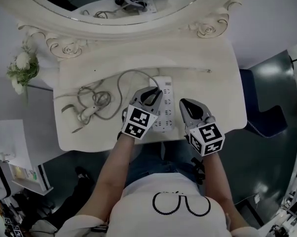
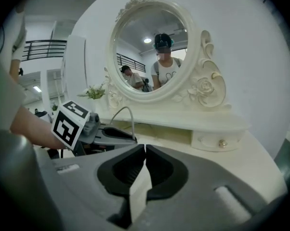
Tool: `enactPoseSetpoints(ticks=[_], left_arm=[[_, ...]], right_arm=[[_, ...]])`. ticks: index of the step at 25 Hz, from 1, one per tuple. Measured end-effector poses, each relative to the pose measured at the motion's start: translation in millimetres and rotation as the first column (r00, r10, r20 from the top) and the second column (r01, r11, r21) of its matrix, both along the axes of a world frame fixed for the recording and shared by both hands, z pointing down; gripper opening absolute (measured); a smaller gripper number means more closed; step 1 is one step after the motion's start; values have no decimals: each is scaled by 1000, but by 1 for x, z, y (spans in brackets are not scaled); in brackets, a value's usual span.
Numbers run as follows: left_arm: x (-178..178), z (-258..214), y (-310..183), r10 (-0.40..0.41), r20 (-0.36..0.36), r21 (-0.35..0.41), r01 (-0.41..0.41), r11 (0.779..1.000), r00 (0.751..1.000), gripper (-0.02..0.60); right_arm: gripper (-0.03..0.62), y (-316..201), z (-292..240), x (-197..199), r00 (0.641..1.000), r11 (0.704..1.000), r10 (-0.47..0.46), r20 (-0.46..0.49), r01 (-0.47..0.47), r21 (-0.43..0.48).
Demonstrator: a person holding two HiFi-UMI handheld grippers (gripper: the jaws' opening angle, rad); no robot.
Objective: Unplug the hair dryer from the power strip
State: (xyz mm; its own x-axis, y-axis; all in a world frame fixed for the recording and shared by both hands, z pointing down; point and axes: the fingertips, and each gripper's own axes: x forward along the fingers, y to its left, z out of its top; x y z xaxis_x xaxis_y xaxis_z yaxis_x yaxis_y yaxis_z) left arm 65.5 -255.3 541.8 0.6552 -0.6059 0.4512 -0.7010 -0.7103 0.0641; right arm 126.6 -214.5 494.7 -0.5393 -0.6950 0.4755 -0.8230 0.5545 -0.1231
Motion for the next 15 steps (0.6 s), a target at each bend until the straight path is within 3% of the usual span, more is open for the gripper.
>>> enactPoseSetpoints(ticks=[1, 2, 7, 11, 15], left_arm=[[0, 1, 0, 6, -5, -4, -6, 1000, 1000, 49], [0, 1, -1, 10, -12, -9, -10, 1000, 1000, 49], [0, 1, -1, 27, -28, -31, -28, 999, 999, 49], [0, 1, -1, 37, -30, -47, -38, 998, 999, 49], [0, -1, 0, 38, -49, -81, -42, 996, 998, 49]], right_arm=[[29, 1, 6, -8, 999, 999, -48, -1, 48, -7], [115, 1, 12, -15, 995, 995, -100, -7, 100, -11], [299, 4, 33, -44, 953, 953, -303, -26, 303, 22], [336, 4, 46, -63, 912, 910, -409, -34, 411, 53], [336, 2, 63, -70, 897, 895, -439, -49, 441, 63]])
